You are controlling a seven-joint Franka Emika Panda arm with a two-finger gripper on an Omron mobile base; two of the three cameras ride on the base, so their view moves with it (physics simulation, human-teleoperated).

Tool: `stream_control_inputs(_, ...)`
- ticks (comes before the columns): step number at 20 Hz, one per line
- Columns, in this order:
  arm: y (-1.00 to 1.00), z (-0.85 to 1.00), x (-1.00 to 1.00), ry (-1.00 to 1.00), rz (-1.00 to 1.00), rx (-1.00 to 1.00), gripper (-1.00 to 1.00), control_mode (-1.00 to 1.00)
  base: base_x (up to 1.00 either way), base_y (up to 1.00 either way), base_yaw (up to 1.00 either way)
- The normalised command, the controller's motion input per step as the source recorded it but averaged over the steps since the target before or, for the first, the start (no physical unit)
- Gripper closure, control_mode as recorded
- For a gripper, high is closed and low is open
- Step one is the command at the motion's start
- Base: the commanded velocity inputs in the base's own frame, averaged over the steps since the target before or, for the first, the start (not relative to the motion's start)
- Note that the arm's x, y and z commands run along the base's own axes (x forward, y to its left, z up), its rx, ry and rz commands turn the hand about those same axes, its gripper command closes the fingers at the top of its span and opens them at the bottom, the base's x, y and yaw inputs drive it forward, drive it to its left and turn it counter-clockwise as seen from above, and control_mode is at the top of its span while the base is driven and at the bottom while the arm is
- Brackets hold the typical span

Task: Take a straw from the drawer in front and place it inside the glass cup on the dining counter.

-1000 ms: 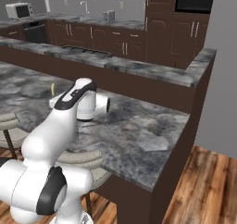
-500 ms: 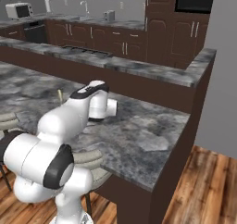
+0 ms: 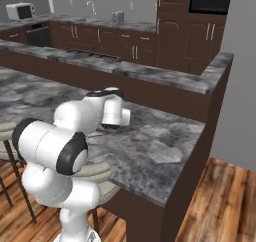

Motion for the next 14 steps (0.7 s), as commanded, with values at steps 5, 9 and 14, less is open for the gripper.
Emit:
stream_control_inputs(5, 0.0, -0.16, 0.25, 0.0, 0.06, 0.0, 1.0, -1.0, 0.0, 0.0, 0.0)
stream_control_inputs(9, 0.0, -0.19, 0.15, 0.0, 0.05, 0.0, 1.0, -1.0, 0.0, 0.0, 0.0)
stream_control_inputs(14, 0.0, -0.2, 0.14, 0.0, 0.05, 0.0, 1.0, -1.0, 0.0, 0.0, 0.0)
